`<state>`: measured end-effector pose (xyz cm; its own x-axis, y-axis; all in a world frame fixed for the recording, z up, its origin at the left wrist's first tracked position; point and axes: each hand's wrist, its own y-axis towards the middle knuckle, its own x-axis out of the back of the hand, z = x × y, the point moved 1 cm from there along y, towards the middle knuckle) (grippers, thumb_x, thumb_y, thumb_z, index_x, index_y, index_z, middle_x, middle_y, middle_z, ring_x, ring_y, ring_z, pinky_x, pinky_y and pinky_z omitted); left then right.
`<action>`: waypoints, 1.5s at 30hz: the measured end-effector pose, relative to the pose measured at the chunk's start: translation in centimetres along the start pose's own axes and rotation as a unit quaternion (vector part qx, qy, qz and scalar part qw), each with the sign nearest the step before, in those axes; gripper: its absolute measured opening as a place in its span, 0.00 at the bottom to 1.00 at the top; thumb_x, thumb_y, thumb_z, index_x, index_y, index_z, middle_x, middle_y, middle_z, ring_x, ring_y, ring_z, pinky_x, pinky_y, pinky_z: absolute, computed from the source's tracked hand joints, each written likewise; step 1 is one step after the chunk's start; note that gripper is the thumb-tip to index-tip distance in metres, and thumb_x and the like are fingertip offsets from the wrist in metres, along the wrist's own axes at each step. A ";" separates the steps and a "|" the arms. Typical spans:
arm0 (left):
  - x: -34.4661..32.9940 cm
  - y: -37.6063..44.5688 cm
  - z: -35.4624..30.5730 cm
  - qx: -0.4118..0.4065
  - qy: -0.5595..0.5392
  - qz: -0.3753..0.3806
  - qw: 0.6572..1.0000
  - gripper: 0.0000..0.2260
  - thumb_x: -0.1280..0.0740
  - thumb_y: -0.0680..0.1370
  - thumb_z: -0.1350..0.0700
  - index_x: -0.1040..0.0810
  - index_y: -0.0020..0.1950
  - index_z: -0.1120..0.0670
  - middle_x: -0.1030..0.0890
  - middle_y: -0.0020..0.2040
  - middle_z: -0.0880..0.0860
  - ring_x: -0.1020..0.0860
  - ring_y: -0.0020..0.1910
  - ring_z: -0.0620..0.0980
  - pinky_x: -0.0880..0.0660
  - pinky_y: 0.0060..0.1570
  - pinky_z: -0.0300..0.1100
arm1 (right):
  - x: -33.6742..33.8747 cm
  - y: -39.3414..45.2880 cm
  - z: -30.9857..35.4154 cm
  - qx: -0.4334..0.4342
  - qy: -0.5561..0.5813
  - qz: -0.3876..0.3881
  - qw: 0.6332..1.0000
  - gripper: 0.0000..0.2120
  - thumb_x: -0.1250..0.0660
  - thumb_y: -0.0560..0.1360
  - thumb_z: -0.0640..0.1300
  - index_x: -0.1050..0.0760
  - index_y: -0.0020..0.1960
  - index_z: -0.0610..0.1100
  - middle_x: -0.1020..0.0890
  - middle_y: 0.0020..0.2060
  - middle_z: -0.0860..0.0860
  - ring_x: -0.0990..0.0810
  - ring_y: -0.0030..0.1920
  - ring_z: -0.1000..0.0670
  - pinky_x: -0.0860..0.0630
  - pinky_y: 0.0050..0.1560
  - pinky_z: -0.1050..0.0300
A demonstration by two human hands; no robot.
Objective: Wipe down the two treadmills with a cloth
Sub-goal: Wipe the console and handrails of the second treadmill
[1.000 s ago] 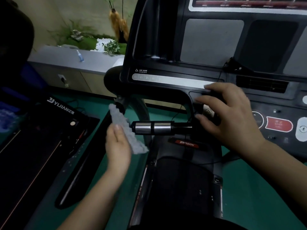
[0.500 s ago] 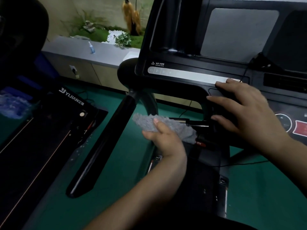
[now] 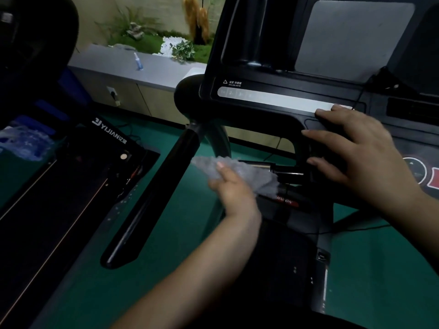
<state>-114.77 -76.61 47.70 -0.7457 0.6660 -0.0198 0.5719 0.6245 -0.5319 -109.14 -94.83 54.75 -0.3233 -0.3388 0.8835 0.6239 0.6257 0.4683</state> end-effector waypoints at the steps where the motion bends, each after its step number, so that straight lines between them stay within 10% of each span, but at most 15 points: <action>1: -0.3 -1.1 0.4 -0.003 -0.008 0.034 0.999 0.28 0.51 0.82 0.41 0.39 0.74 0.60 0.33 0.73 0.59 0.31 0.70 0.56 0.34 0.69 0.47 | 0.0 0.0 0.0 0.000 -0.001 0.001 1.000 0.22 0.35 0.75 0.54 0.25 0.65 0.46 0.29 0.68 0.44 0.33 0.71 0.41 0.38 0.68 0.45; 5: 1.1 -2.6 1.7 -0.032 0.056 0.134 0.989 0.16 0.48 0.82 0.44 0.32 0.54 0.56 0.25 0.51 0.47 0.26 0.47 0.39 0.32 0.45 0.25 | 0.1 0.0 0.1 0.001 0.001 0.003 1.000 0.22 0.36 0.75 0.55 0.24 0.65 0.46 0.28 0.68 0.44 0.33 0.70 0.41 0.38 0.68 0.45; 7: 3.8 -2.0 1.7 -0.088 0.104 0.097 0.986 0.16 0.47 0.82 0.45 0.28 0.52 0.56 0.24 0.45 0.50 0.23 0.45 0.46 0.29 0.41 0.30 | 0.1 0.1 0.1 -0.002 0.004 0.004 1.000 0.22 0.36 0.75 0.55 0.24 0.65 0.47 0.28 0.68 0.44 0.33 0.71 0.41 0.38 0.68 0.45; 11: 8.6 0.4 -0.3 -0.301 0.133 0.016 0.944 0.18 0.44 0.82 0.48 0.34 0.68 0.55 0.25 0.59 0.55 0.22 0.56 0.51 0.23 0.49 0.38 | 0.1 -0.2 -0.2 0.001 0.041 -0.003 0.999 0.18 0.34 0.73 0.54 0.21 0.60 0.48 0.27 0.66 0.45 0.33 0.71 0.42 0.35 0.68 0.43; 14: 8.8 2.5 -3.6 -0.445 0.244 0.046 0.860 0.22 0.44 0.81 0.44 0.39 0.73 0.48 0.30 0.64 0.52 0.25 0.55 0.48 0.24 0.47 0.44 | 0.2 -0.2 -0.4 0.008 0.076 -0.004 0.997 0.15 0.33 0.74 0.54 0.18 0.55 0.47 0.25 0.65 0.44 0.32 0.71 0.42 0.35 0.68 0.43; 18: 5.2 4.7 -4.9 -0.530 0.527 0.113 0.655 0.24 0.49 0.79 0.40 0.26 0.65 0.51 0.26 0.57 0.55 0.23 0.48 0.57 0.28 0.40 0.45 | 0.7 -1.1 -0.6 0.005 0.085 0.000 0.996 0.13 0.32 0.73 0.54 0.20 0.46 0.44 0.25 0.65 0.44 0.31 0.70 0.41 0.33 0.66 0.43; 24: 1.1 2.1 -2.9 -0.630 0.544 0.056 0.551 0.18 0.45 0.79 0.44 0.19 0.46 0.51 0.21 0.40 0.52 0.24 0.35 0.58 0.31 0.32 0.45 | 0.7 -2.6 -1.0 -0.006 0.092 -0.013 0.996 0.16 0.34 0.73 0.55 0.23 0.40 0.42 0.24 0.64 0.44 0.30 0.70 0.43 0.32 0.66 0.39; 31: 1.3 2.5 -2.6 -0.654 0.535 0.134 0.518 0.17 0.43 0.77 0.43 0.20 0.54 0.50 0.21 0.45 0.52 0.23 0.40 0.57 0.27 0.37 0.46 | 0.6 -2.5 -1.1 -0.010 0.093 -0.019 0.995 0.11 0.30 0.73 0.50 0.24 0.39 0.43 0.24 0.64 0.45 0.30 0.70 0.43 0.31 0.64 0.40; 36: 5.0 5.2 -4.0 -0.571 0.526 0.065 0.627 0.20 0.48 0.80 0.46 0.20 0.49 0.54 0.21 0.43 0.53 0.23 0.40 0.57 0.32 0.35 0.43 | 0.8 -2.5 -0.7 -0.025 0.088 -0.017 0.996 0.09 0.27 0.71 0.46 0.25 0.39 0.43 0.24 0.64 0.45 0.30 0.69 0.43 0.31 0.64 0.40; 45: 0.0 0.4 -1.6 -0.639 0.527 0.115 0.549 0.15 0.42 0.78 0.44 0.20 0.55 0.49 0.21 0.48 0.49 0.23 0.44 0.55 0.28 0.41 0.47 | 0.9 -2.7 -0.5 -0.040 0.106 -0.015 0.993 0.10 0.27 0.70 0.45 0.27 0.37 0.43 0.25 0.64 0.44 0.30 0.70 0.43 0.31 0.64 0.39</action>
<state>-114.04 -75.68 48.88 -0.3765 0.2323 0.8968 0.8845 -0.1978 0.4225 -110.78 -97.18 54.29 -0.1901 -0.5019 0.8438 0.6740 0.5582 0.4839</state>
